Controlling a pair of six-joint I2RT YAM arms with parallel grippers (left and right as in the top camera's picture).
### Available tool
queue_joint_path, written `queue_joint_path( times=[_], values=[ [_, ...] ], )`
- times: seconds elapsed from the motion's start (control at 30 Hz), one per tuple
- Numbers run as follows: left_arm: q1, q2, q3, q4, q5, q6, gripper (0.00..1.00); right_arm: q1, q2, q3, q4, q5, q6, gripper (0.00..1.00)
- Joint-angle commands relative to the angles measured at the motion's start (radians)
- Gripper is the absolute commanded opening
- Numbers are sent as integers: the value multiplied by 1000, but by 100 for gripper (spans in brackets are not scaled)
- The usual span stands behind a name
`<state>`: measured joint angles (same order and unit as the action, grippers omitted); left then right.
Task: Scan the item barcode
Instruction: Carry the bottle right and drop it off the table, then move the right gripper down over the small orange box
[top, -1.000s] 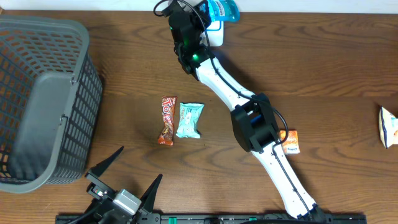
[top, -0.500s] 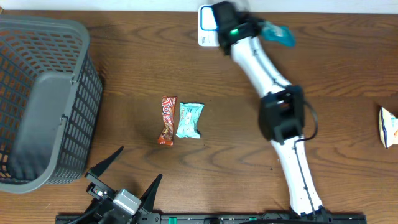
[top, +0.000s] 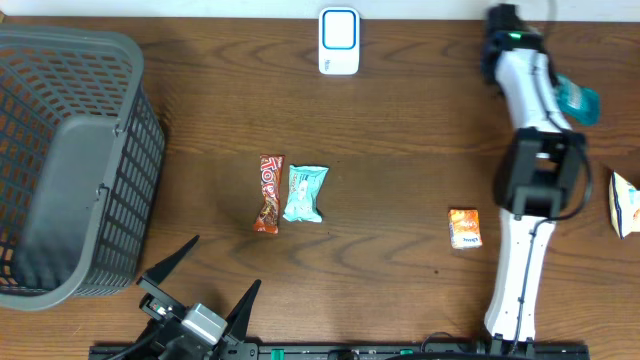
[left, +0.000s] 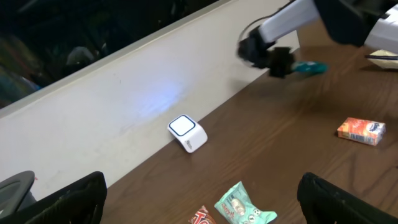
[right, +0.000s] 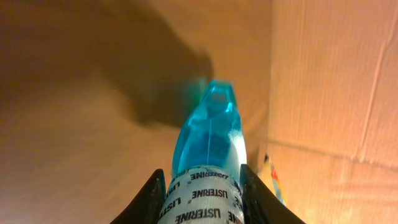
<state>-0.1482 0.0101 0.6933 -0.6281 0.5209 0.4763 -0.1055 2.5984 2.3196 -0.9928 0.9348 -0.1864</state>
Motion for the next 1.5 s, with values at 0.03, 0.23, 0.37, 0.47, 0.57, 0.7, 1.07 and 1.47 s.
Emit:
queue_joint_path(
  times=[0.03, 0.23, 0.37, 0.47, 0.57, 0.7, 1.07, 1.47],
  values=[
    [-6, -7, -3, 0, -86, 10, 98, -129, -35, -38, -42, -130, 77, 6],
    [-6, -7, -3, 1, -114, 10, 98, -212, -49, -38, -127, -278, 142, 40],
    [-6, -7, -3, 8, -114, 10, 98, -195, -99, -37, -164, -417, 149, 99],
    [-6, -7, -3, 13, -110, 10, 98, -166, -212, -37, -169, -644, 156, 99],
    [-6, -7, -3, 29, -110, 10, 98, -119, -346, -37, -199, -1007, 270, 99],
    [-6, -7, -3, 31, -110, 10, 98, -37, -425, -37, -292, -1389, 352, 99],
    [-6, -7, -3, 31, -111, 10, 98, 489, -414, -308, -399, -1445, 509, 99],
    [-6, -7, -3, 31, -111, 10, 98, 711, -454, -439, -392, -1117, 642, 99]
  ],
)
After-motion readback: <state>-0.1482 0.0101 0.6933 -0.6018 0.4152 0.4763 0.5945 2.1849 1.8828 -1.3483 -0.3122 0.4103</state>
